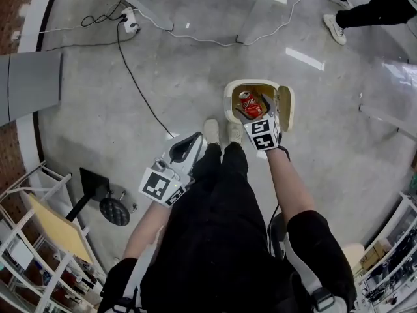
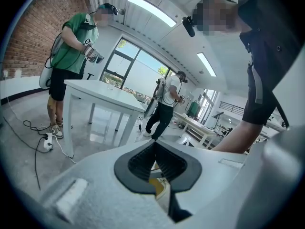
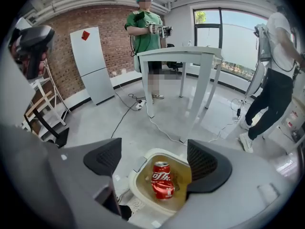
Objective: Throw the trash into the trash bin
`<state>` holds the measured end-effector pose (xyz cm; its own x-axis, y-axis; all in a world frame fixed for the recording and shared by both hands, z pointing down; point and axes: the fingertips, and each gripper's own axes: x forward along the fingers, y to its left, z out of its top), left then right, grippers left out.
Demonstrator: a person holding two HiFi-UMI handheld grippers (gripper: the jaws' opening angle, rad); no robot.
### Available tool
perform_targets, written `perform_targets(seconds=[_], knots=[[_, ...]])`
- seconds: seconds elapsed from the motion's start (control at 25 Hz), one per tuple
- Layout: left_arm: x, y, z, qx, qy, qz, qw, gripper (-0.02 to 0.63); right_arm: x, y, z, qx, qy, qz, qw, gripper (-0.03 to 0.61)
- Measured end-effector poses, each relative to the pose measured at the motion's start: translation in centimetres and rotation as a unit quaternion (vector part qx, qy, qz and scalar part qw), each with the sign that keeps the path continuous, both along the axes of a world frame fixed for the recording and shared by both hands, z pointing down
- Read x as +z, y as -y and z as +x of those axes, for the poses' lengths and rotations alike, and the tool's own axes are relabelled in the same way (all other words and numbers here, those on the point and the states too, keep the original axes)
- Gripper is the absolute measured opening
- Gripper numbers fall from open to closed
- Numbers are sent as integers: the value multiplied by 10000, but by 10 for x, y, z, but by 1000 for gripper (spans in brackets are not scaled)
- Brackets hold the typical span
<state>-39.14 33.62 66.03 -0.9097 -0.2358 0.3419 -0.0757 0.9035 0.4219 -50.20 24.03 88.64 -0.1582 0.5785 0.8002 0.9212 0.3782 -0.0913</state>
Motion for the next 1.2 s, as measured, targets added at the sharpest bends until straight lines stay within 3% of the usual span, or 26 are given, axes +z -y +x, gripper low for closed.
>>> perform_targets(seconds=[0.4, 0.76, 1.04, 1.2], knots=[[-25, 13, -20, -47, 280, -71, 9996, 3, -82, 17, -7, 431, 104, -840, 9955, 255], [-78, 13, -22, -466, 762, -393, 9952, 3, -200, 28, -37, 578, 489, -1998, 9769, 133], [-143, -33, 0, -1536, 1295, -834, 9760, 3, -283, 16, -64, 385, 792, -3002, 9498, 90], [-158, -47, 14, -1786, 1567, -991, 9663, 3, -314, 12, -61, 394, 846, -3367, 9370, 74]])
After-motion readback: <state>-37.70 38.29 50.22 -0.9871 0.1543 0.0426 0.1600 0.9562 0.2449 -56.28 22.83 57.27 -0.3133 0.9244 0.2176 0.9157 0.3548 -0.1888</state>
